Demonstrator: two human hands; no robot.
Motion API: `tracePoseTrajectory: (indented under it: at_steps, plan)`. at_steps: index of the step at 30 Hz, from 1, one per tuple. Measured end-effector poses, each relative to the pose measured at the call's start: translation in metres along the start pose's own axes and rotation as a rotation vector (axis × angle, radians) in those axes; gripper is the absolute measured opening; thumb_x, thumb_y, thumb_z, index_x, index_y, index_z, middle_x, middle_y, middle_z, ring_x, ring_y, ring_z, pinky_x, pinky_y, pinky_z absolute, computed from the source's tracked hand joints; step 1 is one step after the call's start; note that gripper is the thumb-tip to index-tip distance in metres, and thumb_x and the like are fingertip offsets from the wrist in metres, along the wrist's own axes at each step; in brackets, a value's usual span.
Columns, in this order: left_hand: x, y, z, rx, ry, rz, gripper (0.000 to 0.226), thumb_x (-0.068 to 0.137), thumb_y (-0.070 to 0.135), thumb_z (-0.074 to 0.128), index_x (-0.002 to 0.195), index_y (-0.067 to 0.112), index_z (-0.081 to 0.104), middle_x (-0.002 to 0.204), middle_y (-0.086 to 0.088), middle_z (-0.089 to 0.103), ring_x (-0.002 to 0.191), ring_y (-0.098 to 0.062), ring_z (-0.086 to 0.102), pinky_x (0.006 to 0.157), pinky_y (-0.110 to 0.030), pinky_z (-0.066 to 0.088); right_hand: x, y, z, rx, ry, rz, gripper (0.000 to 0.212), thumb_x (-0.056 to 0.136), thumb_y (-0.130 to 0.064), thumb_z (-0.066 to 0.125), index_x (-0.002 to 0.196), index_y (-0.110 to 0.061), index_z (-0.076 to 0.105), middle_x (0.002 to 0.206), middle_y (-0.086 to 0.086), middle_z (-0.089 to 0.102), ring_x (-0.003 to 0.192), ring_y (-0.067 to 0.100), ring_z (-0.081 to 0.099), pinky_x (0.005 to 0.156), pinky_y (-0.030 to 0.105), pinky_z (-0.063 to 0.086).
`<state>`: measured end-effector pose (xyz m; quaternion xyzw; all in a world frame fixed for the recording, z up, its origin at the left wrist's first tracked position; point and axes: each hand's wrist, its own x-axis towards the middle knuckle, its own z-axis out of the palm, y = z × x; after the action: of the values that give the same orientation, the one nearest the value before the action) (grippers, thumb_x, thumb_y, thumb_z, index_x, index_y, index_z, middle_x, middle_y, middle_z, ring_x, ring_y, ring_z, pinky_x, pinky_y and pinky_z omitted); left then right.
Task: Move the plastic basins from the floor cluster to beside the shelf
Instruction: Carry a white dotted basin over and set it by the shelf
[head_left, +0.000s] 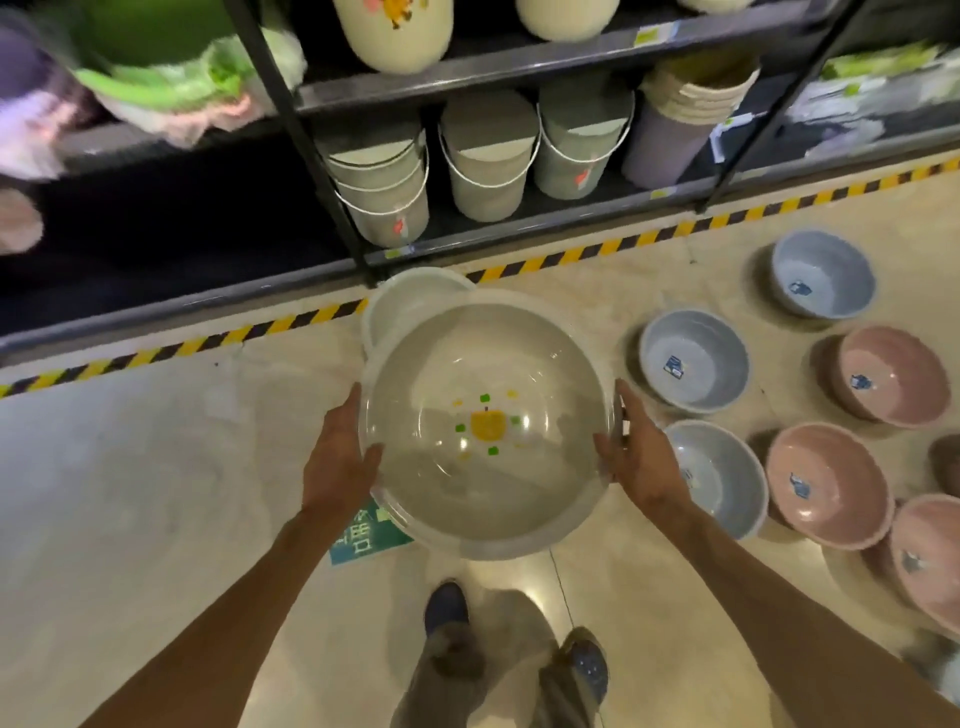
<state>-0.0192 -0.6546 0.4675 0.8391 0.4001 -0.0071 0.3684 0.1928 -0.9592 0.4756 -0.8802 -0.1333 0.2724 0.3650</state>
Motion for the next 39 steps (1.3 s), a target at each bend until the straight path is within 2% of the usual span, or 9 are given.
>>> tracePoseTrajectory:
  at_steps: [5, 8, 10, 14, 19, 22, 28, 35, 39]
  plan:
    - [0.050, -0.011, -0.037, -0.026, 0.039, -0.053, 0.068, 0.090, 0.043, 0.071, 0.148, 0.050, 0.035, 0.126, 0.013, 0.057, 0.105, -0.012, 0.064, 0.084, -0.037, 0.061, 0.055, -0.048, 0.028, -0.017, -0.068, -0.025, 0.080, 0.100, -0.044, 0.065, 0.162, -0.048, 0.016, 0.161, -0.002, 0.047, 0.136, 0.031, 0.058, 0.107, 0.060, 0.052]
    - [0.078, -0.013, -0.046, 0.013, 0.056, -0.088, 0.072, 0.093, 0.028, 0.068, 0.155, 0.038, 0.032, 0.129, -0.001, 0.057, 0.104, -0.022, 0.065, 0.077, -0.041, 0.060, 0.094, -0.076, 0.038, -0.022, -0.107, -0.002, 0.081, 0.100, -0.031, 0.067, 0.165, -0.041, 0.019, 0.160, 0.000, 0.049, 0.136, 0.031, 0.058, 0.107, 0.059, 0.051]
    - [0.101, -0.014, -0.050, 0.027, 0.063, -0.131, 0.072, 0.094, 0.020, 0.067, 0.156, 0.031, 0.031, 0.135, -0.006, 0.055, 0.109, -0.029, 0.063, 0.078, -0.044, 0.058, 0.122, -0.090, 0.043, -0.015, -0.131, -0.011, 0.082, 0.097, -0.039, 0.065, 0.165, -0.038, 0.020, 0.156, 0.001, 0.053, 0.130, 0.031, 0.062, 0.103, 0.058, 0.054]
    - [0.154, -0.017, -0.047, 0.030, 0.084, -0.119, 0.066, 0.094, 0.023, 0.067, 0.150, 0.037, 0.034, 0.133, 0.004, 0.058, 0.112, -0.021, 0.061, 0.076, -0.048, 0.060, 0.184, -0.109, 0.055, -0.022, -0.184, -0.051, 0.095, 0.082, -0.071, 0.052, 0.165, -0.032, 0.024, 0.150, 0.002, 0.058, 0.122, 0.034, 0.066, 0.098, 0.056, 0.057]
    - [0.231, -0.030, -0.022, 0.051, 0.083, -0.191, 0.069, 0.094, 0.018, 0.065, 0.150, 0.038, 0.031, 0.135, -0.004, 0.058, 0.113, -0.029, 0.063, 0.079, -0.055, 0.060, 0.271, -0.124, 0.077, -0.069, -0.214, -0.043, 0.079, 0.092, -0.053, 0.059, 0.162, -0.036, 0.026, 0.149, 0.000, 0.057, 0.125, 0.033, 0.063, 0.102, 0.052, 0.055]
    - [0.271, -0.047, -0.001, 0.044, 0.079, -0.231, 0.073, 0.094, 0.013, 0.065, 0.154, 0.035, 0.029, 0.140, -0.008, 0.055, 0.116, -0.033, 0.062, 0.084, -0.057, 0.059, 0.319, -0.112, 0.098, -0.124, -0.232, -0.048, 0.073, 0.104, -0.039, 0.061, 0.166, -0.029, 0.024, 0.157, 0.001, 0.051, 0.133, 0.037, 0.059, 0.106, 0.056, 0.053]
    - [0.338, -0.102, 0.042, 0.076, 0.061, -0.266, 0.078, 0.095, 0.012, 0.067, 0.158, 0.031, 0.026, 0.145, -0.009, 0.054, 0.118, -0.036, 0.064, 0.086, -0.056, 0.059, 0.394, -0.088, 0.157, -0.241, -0.258, -0.035, 0.088, 0.092, -0.057, 0.047, 0.167, -0.018, 0.021, 0.154, 0.009, 0.056, 0.131, 0.041, 0.060, 0.107, 0.053, 0.050]
    - [0.407, -0.163, 0.096, 0.084, 0.080, -0.217, 0.075, 0.093, 0.009, 0.066, 0.155, 0.032, 0.029, 0.144, -0.005, 0.056, 0.122, -0.032, 0.062, 0.091, -0.057, 0.059, 0.464, -0.038, 0.229, -0.328, -0.252, 0.052, 0.074, 0.106, -0.022, 0.059, 0.167, -0.020, 0.019, 0.150, 0.015, 0.057, 0.129, 0.042, 0.059, 0.105, 0.046, 0.049]
    - [0.439, -0.187, 0.127, 0.097, 0.062, -0.211, 0.080, 0.094, 0.011, 0.067, 0.158, 0.033, 0.025, 0.147, -0.005, 0.054, 0.125, -0.032, 0.061, 0.091, -0.058, 0.059, 0.493, -0.008, 0.252, -0.384, -0.223, 0.057, 0.074, 0.106, -0.026, 0.058, 0.168, -0.019, 0.017, 0.143, 0.018, 0.062, 0.121, 0.045, 0.063, 0.097, 0.051, 0.053]
